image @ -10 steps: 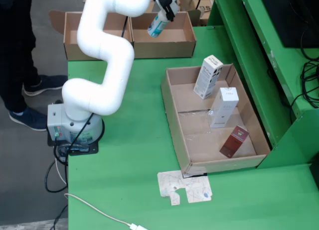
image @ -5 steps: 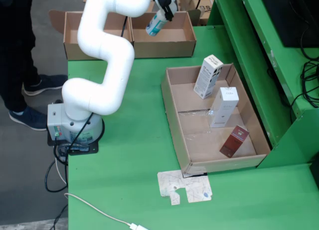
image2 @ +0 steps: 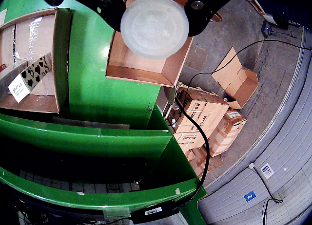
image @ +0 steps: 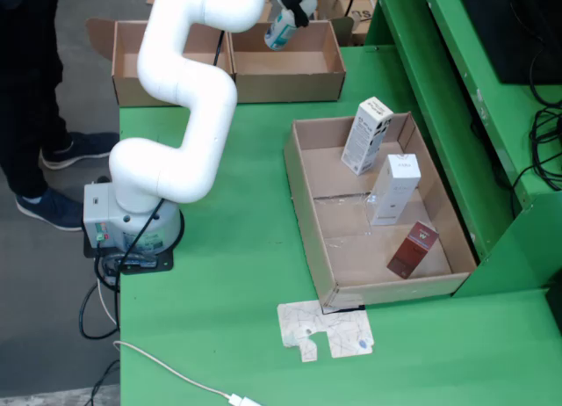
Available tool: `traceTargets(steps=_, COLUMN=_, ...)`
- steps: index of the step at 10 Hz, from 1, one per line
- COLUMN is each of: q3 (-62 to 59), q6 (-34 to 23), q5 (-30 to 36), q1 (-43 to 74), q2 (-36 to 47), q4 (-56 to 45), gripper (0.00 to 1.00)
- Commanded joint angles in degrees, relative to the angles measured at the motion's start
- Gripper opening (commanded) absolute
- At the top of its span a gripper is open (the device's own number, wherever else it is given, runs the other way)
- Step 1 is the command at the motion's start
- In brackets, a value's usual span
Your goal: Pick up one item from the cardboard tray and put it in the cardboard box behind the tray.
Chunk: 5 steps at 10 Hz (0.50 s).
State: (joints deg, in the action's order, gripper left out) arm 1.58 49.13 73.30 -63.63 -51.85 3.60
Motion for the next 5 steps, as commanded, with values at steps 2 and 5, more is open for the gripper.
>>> traceTargets(steps=2, q3=-1.6, q6=1.7, q5=-0.3, q1=-0.7, q2=0.6, q4=0.1, gripper=0.00)
traceTargets(steps=5, q3=-1.6, q6=2.9, q5=0.4, q1=-1.1, q2=0.5, q4=-2.5, gripper=0.00)
